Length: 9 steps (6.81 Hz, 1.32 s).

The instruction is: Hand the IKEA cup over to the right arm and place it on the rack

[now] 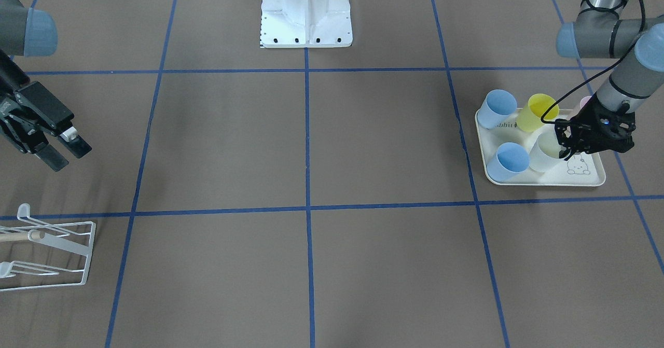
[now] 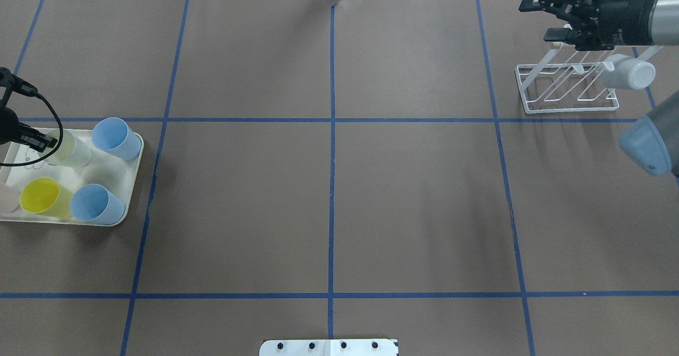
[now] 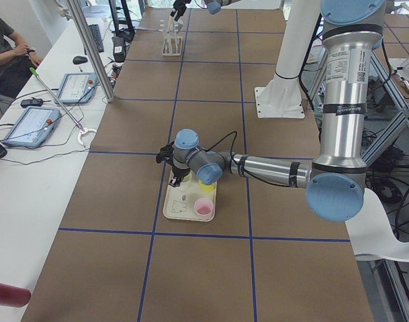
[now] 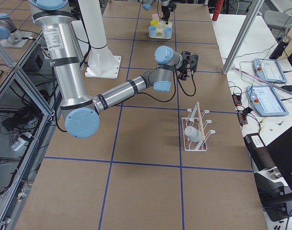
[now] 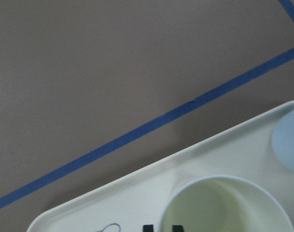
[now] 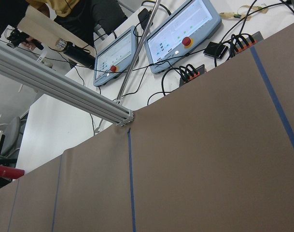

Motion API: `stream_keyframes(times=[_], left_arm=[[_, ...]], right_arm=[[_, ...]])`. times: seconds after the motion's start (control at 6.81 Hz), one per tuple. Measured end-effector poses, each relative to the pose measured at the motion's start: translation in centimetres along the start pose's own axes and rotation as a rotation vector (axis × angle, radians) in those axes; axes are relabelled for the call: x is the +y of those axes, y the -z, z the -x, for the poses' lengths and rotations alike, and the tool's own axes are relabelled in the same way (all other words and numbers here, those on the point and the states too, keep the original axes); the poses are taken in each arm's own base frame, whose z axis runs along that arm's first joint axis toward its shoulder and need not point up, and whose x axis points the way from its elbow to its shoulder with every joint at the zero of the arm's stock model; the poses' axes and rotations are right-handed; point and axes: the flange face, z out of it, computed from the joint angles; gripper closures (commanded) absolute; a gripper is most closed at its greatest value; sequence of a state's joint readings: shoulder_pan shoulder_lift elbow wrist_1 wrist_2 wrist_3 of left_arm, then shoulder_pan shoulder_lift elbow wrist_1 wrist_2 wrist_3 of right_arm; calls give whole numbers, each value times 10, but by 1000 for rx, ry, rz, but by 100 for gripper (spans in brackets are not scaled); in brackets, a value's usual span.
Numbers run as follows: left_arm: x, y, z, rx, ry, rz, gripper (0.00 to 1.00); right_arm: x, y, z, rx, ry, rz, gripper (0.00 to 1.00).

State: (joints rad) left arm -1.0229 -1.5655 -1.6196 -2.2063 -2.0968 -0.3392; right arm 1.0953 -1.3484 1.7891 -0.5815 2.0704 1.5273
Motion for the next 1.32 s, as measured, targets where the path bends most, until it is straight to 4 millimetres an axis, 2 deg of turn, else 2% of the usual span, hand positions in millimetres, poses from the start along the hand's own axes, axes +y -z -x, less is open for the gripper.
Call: stream_keyframes(times=[0.29, 0.44, 0.88, 1.03, 1.17, 1.32], left_arm=[[-1, 6, -1, 3, 0, -8, 100], [-6, 20, 1, -4, 10, -25, 100], [-31, 91, 31, -82, 122, -96, 100], [-45, 109, 38, -112, 199, -143, 100], [-70, 125, 34, -126, 319, -210, 100], [-98, 140, 22, -108, 456, -279, 100]], right_arm=[[0, 1, 1, -2, -2, -1, 0], [1, 1, 2, -4, -3, -1, 0], [1, 1, 1, -3, -3, 2, 0], [2, 0, 1, -2, 0, 4, 0], [5, -3, 5, -7, 3, 10, 0], [9, -9, 12, -17, 7, 12, 0]])
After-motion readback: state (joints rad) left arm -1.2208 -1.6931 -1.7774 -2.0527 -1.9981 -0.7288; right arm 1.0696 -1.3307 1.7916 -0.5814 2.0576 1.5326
